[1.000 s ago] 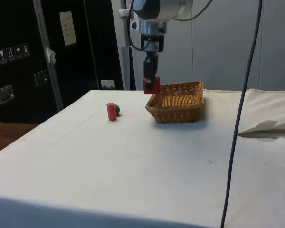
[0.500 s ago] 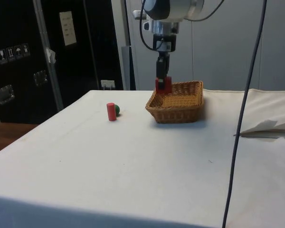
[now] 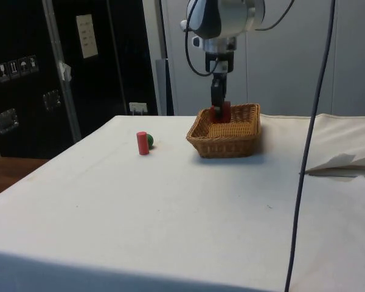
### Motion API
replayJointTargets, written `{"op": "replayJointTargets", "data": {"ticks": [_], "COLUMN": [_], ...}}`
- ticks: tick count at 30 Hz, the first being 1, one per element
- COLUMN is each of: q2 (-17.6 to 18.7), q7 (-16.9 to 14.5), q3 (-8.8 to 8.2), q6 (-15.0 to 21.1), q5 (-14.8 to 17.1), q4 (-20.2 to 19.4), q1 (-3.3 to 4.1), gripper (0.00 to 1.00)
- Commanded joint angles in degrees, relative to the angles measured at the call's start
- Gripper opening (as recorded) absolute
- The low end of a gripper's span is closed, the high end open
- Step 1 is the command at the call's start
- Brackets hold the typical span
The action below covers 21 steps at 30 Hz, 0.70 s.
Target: Pick up the object to the left of the cylinder and place it into the basket.
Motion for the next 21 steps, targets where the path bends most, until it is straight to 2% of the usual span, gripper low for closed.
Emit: {"op": "replayJointTargets", "data": {"ticks": [1,2,3,9,10,11,16,17,18,19,21], "q2": [0.5,0.6,0.9,3.6,4.2,4.0,6.1,6.4,6.9,6.8,7.6], "q7": [-1.3,-0.3,-1.6,-4.2,-3.3,-4.5,-6.3,-6.4,-5.5,-6.5,-6.8], "q3": [0.8,0.0,0.86,1.49,0.52,1.66,2.75,2.75,1.72,2.64,2.35], "q6": [1.1,0.1,1.4,3.2,1.8,3.5,4.6,4.6,3.3,4.5,4.4], "q5": [1.4,0.4,1.9,6.2,5.0,6.8,10.7,11.0,9.9,11.3,12.1], "q4": [-0.1,0.1,-0.1,-0.3,0.0,-0.4,-0.3,-0.2,-0.1,-0.1,0.2], "q1": [-0.69,-0.06,-0.69,-0.63,-0.06,-0.63,-0.8,-0.8,-0.06,-0.74,-0.46], "gripper": [0.01,0.01,0.01,0.01,0.01,0.01,0.01,0.01,0.01,0.01,0.01]}}
